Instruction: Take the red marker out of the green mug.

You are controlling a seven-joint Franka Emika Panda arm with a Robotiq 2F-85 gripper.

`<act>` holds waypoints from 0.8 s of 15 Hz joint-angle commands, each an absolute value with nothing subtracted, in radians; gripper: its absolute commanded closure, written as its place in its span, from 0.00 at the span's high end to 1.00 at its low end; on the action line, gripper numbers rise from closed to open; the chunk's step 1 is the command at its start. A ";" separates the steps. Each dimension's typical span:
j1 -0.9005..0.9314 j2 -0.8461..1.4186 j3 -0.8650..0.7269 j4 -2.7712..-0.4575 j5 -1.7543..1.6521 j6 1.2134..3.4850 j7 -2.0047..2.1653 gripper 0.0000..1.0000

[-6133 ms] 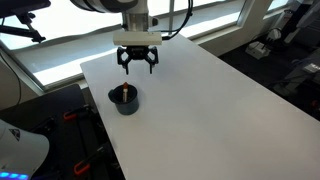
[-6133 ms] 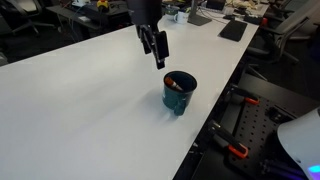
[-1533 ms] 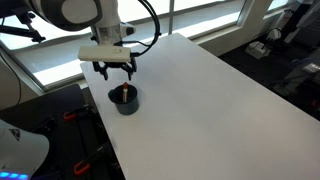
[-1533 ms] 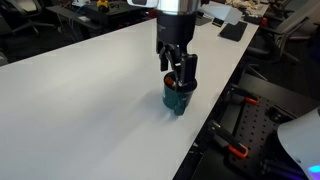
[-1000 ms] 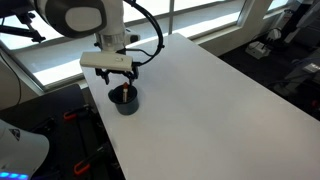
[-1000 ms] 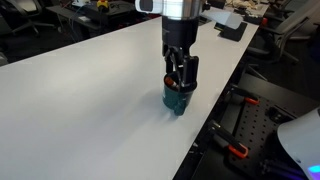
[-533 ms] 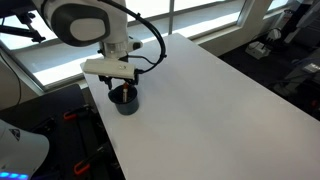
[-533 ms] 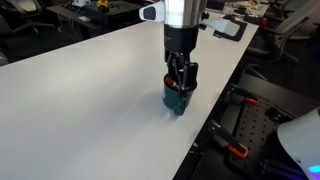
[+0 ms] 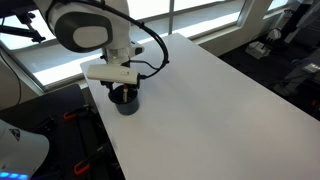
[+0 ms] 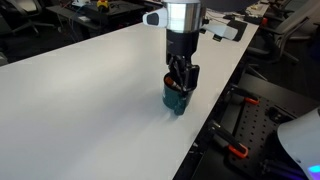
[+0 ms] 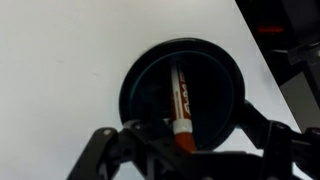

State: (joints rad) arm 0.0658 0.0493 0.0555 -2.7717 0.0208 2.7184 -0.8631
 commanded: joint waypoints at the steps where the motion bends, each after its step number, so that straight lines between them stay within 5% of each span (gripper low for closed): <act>1: 0.048 0.061 0.069 -2.772 0.044 2.752 -0.902 0.88; 12: 0.044 0.052 0.088 -2.775 0.121 2.783 -1.005 0.88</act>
